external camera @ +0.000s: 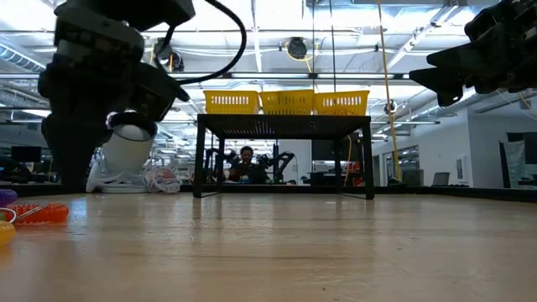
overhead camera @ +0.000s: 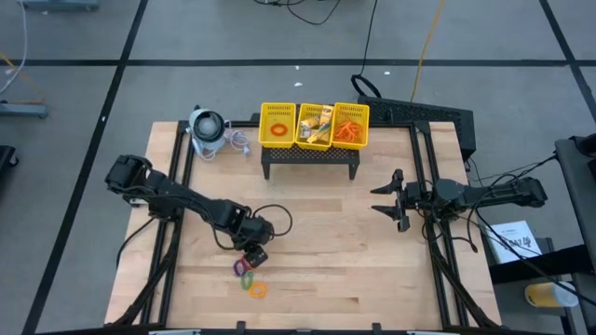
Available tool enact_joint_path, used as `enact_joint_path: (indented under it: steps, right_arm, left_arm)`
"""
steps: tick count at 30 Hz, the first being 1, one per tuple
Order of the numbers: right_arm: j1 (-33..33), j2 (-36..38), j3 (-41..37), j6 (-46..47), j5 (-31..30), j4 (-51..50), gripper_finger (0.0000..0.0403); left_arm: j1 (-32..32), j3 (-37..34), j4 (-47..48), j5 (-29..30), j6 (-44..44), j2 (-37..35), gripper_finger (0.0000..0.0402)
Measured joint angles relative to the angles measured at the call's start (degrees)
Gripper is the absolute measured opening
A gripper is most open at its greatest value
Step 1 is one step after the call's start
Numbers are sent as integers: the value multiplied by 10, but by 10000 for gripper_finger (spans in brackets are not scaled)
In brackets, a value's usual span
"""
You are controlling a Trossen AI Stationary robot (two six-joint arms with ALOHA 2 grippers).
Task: Pick & Place Office Desk Supplies
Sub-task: Put the orange spring keychain into the left yellow bin on the shelf
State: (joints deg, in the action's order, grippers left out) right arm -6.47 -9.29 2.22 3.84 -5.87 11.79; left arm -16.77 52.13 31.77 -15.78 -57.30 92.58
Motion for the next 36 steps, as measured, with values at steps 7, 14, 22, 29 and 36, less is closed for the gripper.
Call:
enact_joint_path:
  steps: [7,14,22,29,36]
  right_arm:
    - [0,0,0,0,0,0,215]
    - [0,0,0,0,0,0,215]
    - [0,0,0,0,0,0,215]
    - [0,0,0,0,0,0,215]
    - [0,0,0,0,0,0,215]
  left_arm:
    - [-12,46,7,-10,-35,7,214]
    - [-7,113,36,-14,48,47,214]
    - [9,122,85,-21,233,90,214]
    - [15,122,248,-17,191,114,214]
    - [10,122,237,14,167,117,214]
